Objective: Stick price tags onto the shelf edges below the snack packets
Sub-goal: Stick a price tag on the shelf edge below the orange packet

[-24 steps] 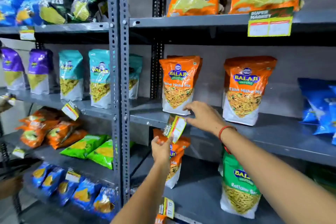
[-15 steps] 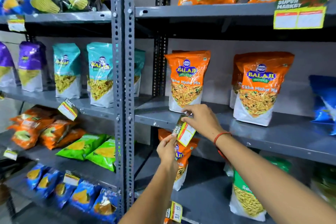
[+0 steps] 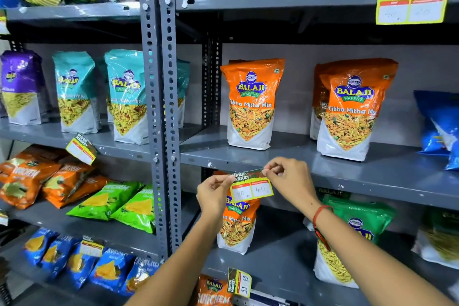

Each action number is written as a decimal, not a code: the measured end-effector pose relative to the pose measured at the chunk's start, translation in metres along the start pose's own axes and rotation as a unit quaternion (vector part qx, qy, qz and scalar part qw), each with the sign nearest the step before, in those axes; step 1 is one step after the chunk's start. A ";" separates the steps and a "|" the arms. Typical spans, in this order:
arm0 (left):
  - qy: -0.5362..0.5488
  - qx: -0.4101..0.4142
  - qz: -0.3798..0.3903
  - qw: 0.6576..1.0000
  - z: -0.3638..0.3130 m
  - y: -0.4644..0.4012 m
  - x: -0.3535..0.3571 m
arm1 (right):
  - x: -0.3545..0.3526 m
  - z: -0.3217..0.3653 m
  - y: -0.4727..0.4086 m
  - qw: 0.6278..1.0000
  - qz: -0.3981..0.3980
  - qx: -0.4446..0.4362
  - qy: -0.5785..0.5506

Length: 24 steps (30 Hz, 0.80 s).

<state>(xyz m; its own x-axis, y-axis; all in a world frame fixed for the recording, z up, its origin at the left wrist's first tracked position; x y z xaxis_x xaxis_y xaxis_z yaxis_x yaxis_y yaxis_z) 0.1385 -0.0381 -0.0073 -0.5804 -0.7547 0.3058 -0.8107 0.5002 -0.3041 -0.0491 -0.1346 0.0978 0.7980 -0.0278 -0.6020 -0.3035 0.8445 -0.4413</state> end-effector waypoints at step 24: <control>-0.175 0.178 -0.040 0.968 -0.039 -0.038 -0.012 | 0.005 -0.007 0.007 0.975 -0.207 0.015 0.083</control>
<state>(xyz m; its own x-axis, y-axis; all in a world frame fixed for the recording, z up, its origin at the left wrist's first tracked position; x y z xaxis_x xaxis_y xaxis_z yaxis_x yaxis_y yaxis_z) 0.1737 -0.0312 0.0362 -0.4053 -0.9135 0.0348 -0.7378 0.3044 -0.6025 -0.0514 -0.1323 0.0870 0.7522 -0.4543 -0.4772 0.0447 0.7578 -0.6509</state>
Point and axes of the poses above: each hand's wrist, its own y-axis away from the middle knuckle, its own x-axis out of the palm, z = x × y, the point moved 8 cm from there along -y, towards the middle knuckle, and after that the axes turned 14 degrees about x, right-handed, at the moved point
